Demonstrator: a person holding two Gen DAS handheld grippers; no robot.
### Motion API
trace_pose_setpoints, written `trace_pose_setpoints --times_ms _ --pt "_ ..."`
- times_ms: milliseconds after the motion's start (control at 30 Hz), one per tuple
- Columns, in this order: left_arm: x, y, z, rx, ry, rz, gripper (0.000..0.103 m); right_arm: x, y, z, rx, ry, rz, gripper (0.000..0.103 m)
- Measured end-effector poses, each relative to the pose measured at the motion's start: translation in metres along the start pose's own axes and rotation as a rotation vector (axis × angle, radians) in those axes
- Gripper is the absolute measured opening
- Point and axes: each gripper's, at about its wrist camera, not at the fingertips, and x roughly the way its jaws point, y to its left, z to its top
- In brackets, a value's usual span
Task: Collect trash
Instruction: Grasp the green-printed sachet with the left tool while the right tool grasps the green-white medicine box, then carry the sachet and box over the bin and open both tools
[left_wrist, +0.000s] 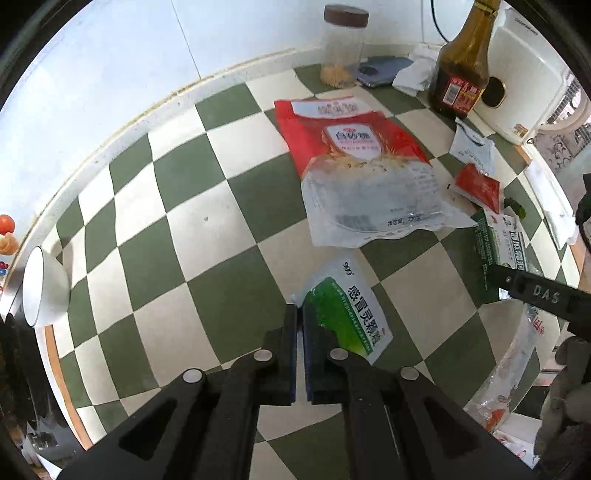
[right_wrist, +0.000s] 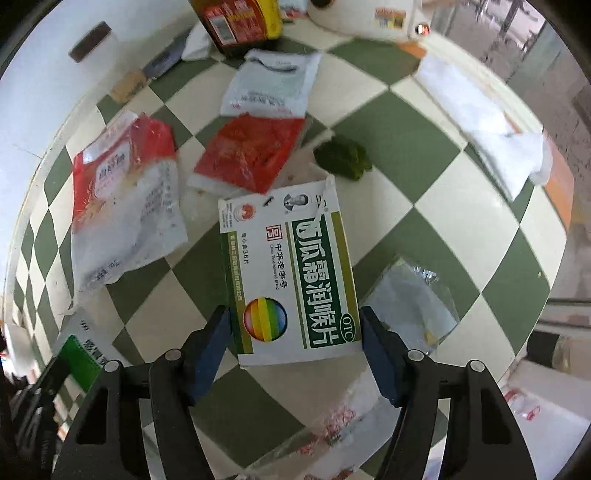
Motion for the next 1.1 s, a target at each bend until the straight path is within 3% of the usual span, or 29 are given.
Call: trace_pose_setpoints --times_ms 233,467,567,700,900,1100 --pt "-0.042 -0.021 0.002 0.042 -0.079 -0.033 0.001 -0.05 -0.01 -0.021 0.017 -0.083 0.088 0.07" --pt "-0.096 -0.053 0.001 0.112 -0.177 -0.062 0.001 -0.112 -0.039 -0.044 0.063 -0.186 0.186 0.07" --pt "-0.119 -0.076 -0.002 0.151 -0.215 -0.081 0.001 -0.139 -0.068 -0.057 0.107 -0.244 0.214 0.07" --pt "-0.145 -0.12 -0.011 0.226 -0.247 -0.121 0.001 -0.169 -0.122 -0.08 0.196 -0.313 0.217 0.07" --pt "-0.165 -0.223 -0.043 0.407 -0.241 -0.236 0.001 -0.196 -0.237 -0.149 0.399 -0.38 0.165 0.07" --pt "-0.145 -0.352 -0.106 0.619 -0.126 -0.362 0.001 -0.165 -0.369 -0.262 0.675 -0.336 0.071 0.07"
